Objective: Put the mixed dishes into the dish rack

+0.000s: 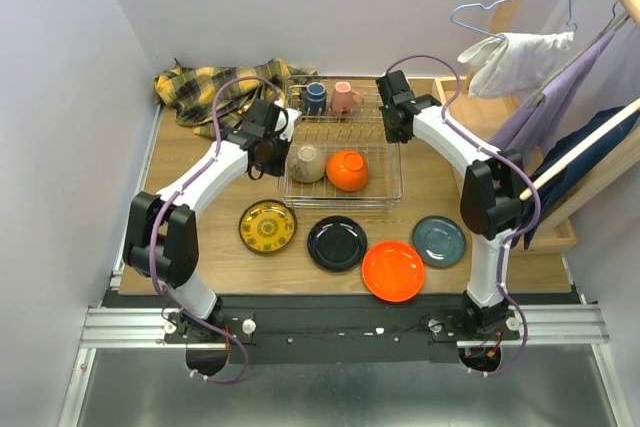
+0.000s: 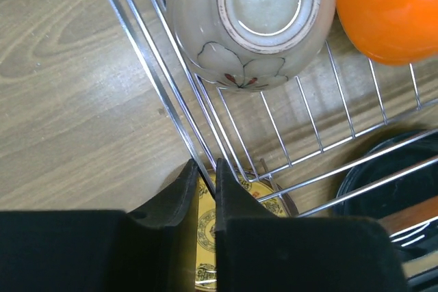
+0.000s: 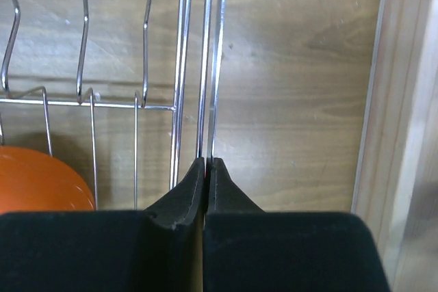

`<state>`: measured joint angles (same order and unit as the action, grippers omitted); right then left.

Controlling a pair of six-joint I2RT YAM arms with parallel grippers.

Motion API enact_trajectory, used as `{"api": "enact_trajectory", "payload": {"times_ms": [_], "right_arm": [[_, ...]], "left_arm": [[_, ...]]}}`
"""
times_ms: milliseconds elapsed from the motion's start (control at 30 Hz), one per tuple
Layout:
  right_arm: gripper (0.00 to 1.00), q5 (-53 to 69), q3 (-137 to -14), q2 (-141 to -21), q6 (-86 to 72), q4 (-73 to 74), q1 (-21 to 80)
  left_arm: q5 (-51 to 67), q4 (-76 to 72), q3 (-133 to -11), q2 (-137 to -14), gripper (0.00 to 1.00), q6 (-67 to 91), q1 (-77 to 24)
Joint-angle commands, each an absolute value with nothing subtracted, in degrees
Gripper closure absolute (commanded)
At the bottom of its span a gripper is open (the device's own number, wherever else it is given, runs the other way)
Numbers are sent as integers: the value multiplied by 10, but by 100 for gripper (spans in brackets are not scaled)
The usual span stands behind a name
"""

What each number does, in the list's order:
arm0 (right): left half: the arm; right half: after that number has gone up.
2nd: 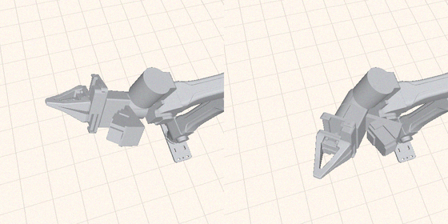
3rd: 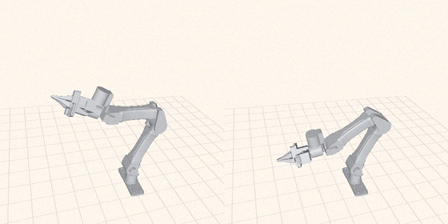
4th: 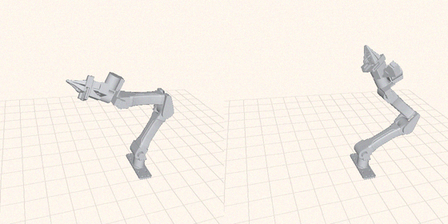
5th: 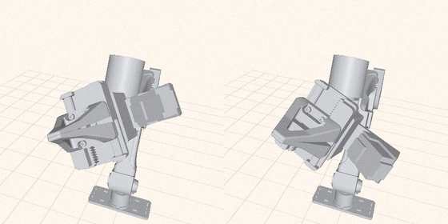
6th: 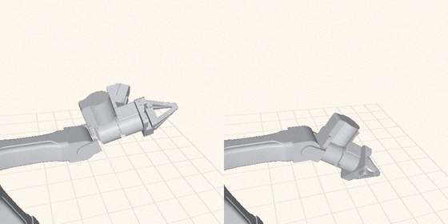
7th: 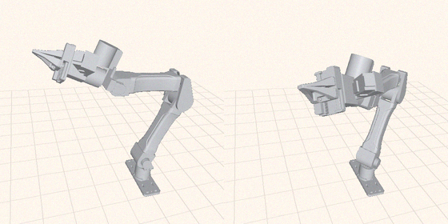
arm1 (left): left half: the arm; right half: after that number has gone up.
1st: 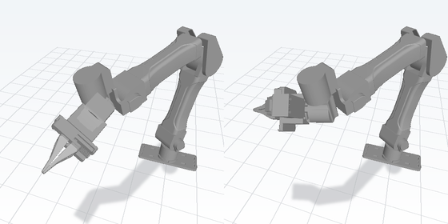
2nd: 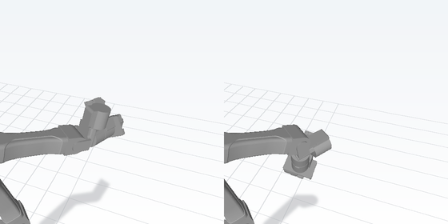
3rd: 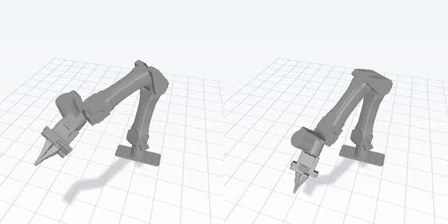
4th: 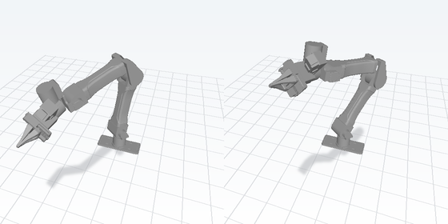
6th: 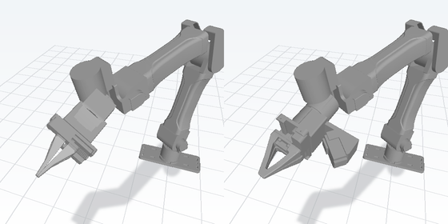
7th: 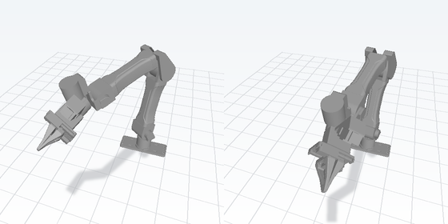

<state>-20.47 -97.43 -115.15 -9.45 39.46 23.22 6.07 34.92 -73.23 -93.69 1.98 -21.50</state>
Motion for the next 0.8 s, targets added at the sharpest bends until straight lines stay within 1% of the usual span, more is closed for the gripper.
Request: {"api": "enact_trajectory", "payload": {"times_ms": [0,33,67,100,133,167,233,367,433,500,567,633,667,700,733,767], "right_arm": [[94,-218,-1028,-1201,-62,386,223],[93,-217,-1029,-1202,-62,385,222],[88,-215,-1028,-1201,-62,387,223],[79,-215,-1025,-1195,-62,388,222],[61,-216,-1017,-1191,-62,389,222],[53,-218,-1015,-1185,-60,390,223],[40,-222,-1019,-1156,-55,391,223],[36,-200,-1038,-1107,-21,384,224],[36,-152,-1044,-1094,-15,382,226],[40,-99,-1048,-1091,-4,387,229],[55,17,-1049,-1093,-4,387,234],[66,129,-1058,-1105,-4,396,240],[68,148,-1060,-1118,-4,396,256],[72,169,-1064,-1124,-4,397,264],[80,191,-1066,-1131,-5,397,272],[82,198,-1070,-1144,-4,396,289]], "left_arm": [[111,399,-718,-898,75,-3,-213],[106,397,-717,-900,65,-2,-214],[102,396,-718,-899,62,-3,-214],[98,394,-721,-902,59,-2,-214],[95,395,-725,-901,55,-3,-214],[94,397,-741,-899,54,-2,-214],[100,403,-763,-889,50,-2,-214],[107,417,-840,-863,47,-6,-214],[98,419,-845,-840,47,-8,-208],[91,420,-817,-804,47,-18,-199],[88,427,-769,-786,47,-29,-175],[111,456,-742,-778,47,-50,-134],[126,466,-718,-780,47,-59,-119],[144,476,-707,-781,47,-75,-101],[175,495,-696,-788,50,-104,-88],[184,497,-669,-792,53,-122,-70]]}}
